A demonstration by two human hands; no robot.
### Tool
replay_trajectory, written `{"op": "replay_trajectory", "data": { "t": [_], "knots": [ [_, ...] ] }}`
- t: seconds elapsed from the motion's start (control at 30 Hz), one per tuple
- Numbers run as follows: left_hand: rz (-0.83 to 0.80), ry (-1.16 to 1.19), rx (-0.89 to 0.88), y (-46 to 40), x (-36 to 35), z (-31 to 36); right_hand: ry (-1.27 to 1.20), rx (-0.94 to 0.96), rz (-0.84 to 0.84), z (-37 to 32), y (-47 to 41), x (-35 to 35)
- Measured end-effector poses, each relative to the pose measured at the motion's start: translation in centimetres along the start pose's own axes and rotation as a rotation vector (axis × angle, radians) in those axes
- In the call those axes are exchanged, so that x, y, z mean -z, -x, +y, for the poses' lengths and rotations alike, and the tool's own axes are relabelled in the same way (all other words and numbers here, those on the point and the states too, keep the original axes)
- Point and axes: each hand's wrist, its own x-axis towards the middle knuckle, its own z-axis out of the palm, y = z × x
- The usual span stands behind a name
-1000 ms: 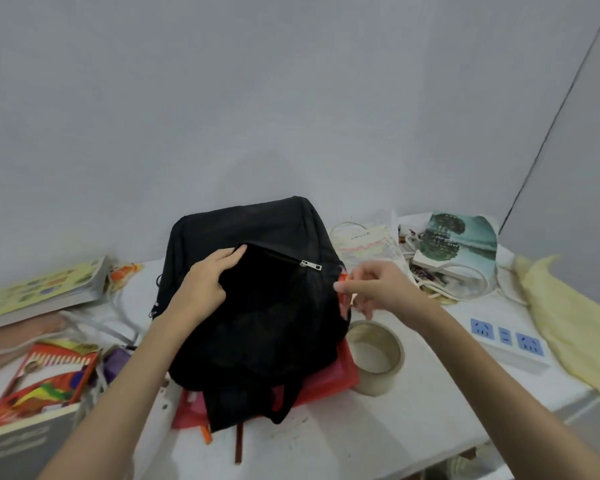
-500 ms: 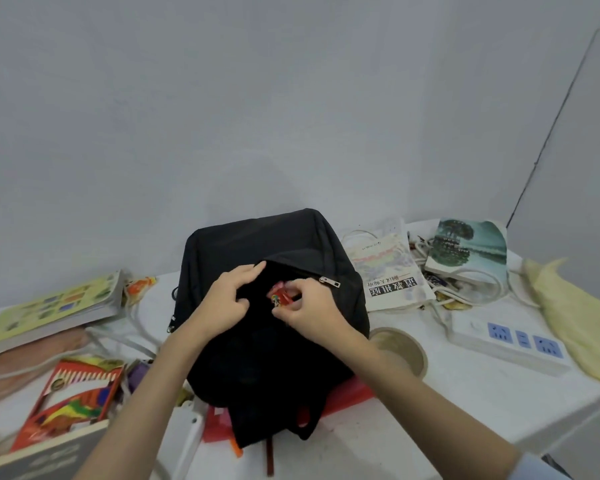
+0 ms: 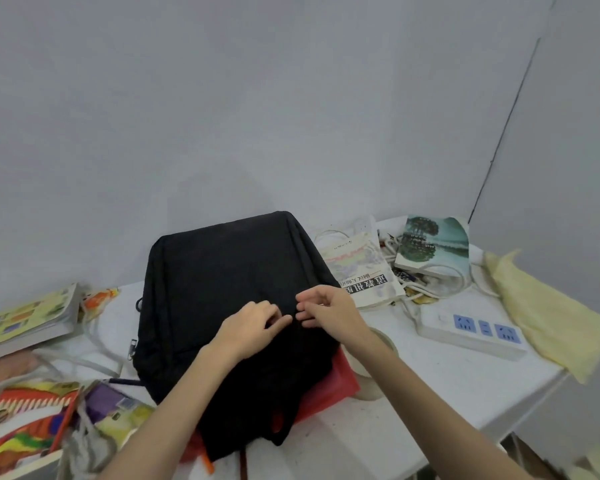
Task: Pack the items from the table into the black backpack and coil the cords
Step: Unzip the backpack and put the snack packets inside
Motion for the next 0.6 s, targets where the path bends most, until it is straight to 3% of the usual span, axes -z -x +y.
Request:
{"op": "replay_trajectory", "data": {
  "t": [0.13,0.2,0.3,0.37,0.5,0.6],
  "knots": [
    [-0.123,-0.052,0.108,-1.6,1.3,-0.1,-0.048,0.026,-0.004,0.1,-0.2,2.1],
    [0.009,-0.022,0.130,-2.5,2.3,1.9,-0.003,0.073,0.016,0.2,-0.6,4.9],
    [0.340,0.067,0.009,-4.3,2.5,6.3,0.046,0.110,0.117,0.5,-1.8,11.2],
    [0.400,0.141,-0.080,-5.9,1.6,9.7,0.056,0.083,0.264,1.5,-3.0,16.6],
    [0.236,0.134,-0.137,-9.2,-1.3,14.5,0.067,-0.048,0.554,5.6,-6.2,26.0],
    [0.128,0.084,-0.066,-11.1,-3.6,16.5,0.181,-0.206,0.546,8.4,-9.2,29.7]
  ]
}}
